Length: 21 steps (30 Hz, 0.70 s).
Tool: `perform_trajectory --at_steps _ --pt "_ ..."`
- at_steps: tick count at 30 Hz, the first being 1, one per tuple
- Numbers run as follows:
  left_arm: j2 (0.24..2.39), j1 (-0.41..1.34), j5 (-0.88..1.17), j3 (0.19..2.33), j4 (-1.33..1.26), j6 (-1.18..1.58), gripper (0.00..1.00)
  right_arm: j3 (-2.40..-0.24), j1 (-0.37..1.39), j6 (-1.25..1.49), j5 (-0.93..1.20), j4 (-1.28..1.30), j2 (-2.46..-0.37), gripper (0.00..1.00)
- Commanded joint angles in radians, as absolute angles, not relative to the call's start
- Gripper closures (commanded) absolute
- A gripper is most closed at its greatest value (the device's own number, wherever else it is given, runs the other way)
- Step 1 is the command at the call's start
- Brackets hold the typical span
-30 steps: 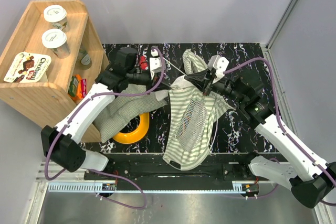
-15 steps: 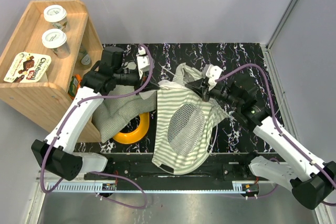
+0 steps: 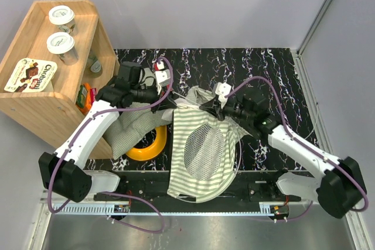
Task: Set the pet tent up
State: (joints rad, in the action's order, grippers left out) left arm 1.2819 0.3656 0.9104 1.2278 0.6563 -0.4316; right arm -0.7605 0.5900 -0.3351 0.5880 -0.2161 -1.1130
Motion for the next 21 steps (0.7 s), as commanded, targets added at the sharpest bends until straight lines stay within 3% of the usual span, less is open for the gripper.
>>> perform_trajectory --at_steps 1,3,12,19,21 --pt "1.249 0.390 0.905 1.224 0.512 -0.406 1.00 -0.756 0.574 -0.291 0.658 -0.291 -1.196 1.00" --pt "1.249 0.391 0.887 1.221 0.511 -0.417 1.00 -0.755 0.575 -0.296 0.676 -0.293 -1.209 0.96" --pt "1.256 0.391 0.862 1.226 0.566 -0.498 1.00 -0.886 0.575 -0.180 0.778 -0.256 -1.233 0.51" --pt "1.252 0.391 0.856 1.227 0.580 -0.518 1.00 -1.135 0.575 -0.106 0.805 -0.007 -1.267 0.15" --pt "1.249 0.391 0.856 1.227 0.580 -0.517 1.00 -1.201 0.575 -0.083 0.818 0.069 -1.288 0.01"
